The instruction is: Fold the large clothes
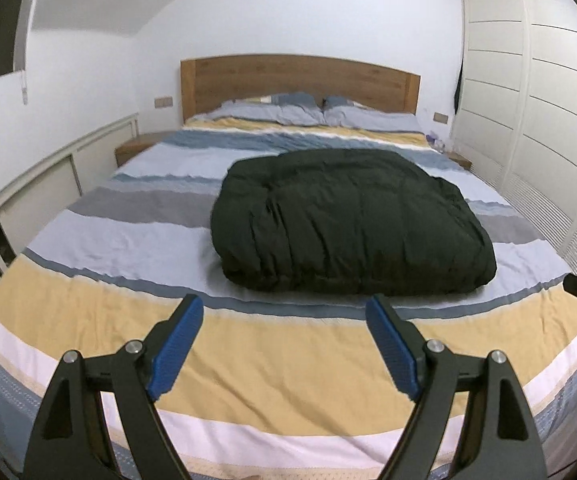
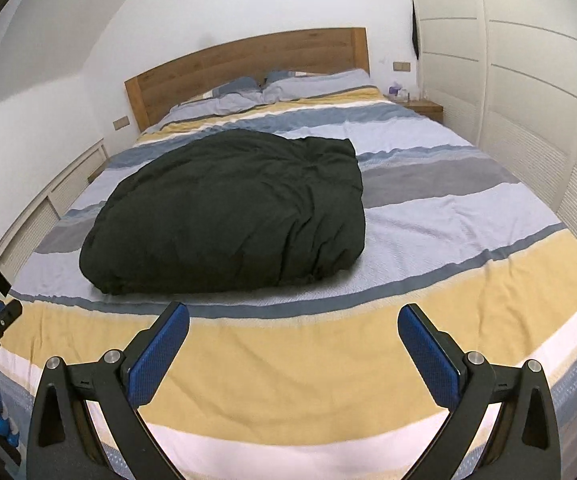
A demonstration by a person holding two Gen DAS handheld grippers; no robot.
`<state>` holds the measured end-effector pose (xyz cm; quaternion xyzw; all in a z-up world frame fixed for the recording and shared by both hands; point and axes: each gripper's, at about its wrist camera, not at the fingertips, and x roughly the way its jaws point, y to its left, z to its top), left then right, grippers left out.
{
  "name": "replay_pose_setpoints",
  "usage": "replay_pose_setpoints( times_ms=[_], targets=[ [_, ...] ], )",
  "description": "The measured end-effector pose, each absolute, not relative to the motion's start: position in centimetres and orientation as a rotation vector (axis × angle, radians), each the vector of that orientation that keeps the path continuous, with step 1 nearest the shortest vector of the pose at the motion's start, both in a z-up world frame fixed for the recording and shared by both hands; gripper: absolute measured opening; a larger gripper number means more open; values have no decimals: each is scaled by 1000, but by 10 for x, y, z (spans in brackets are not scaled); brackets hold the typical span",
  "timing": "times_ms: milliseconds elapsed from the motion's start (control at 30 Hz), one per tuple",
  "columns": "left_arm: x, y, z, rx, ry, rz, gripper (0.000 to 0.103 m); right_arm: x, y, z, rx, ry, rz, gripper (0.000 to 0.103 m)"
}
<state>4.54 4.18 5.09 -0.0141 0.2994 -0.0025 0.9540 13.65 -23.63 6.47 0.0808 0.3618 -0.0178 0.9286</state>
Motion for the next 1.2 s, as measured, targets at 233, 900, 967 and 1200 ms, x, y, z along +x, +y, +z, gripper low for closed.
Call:
replay_pose_setpoints(
  times_ms=[233, 900, 967, 1200],
  targets=[
    [16, 40, 56, 40, 564, 51, 83, 112, -223, 64, 176, 719, -34, 102],
    [-1, 44, 47, 39, 567, 39, 83, 92, -222, 49, 176, 717, -69, 102],
    [-1, 44, 46, 37, 568, 39, 83, 91, -224, 47, 173, 721, -77, 102],
    [2, 44, 41, 40, 579, 39, 83, 90, -234, 40, 178, 730, -102, 102]
  ],
)
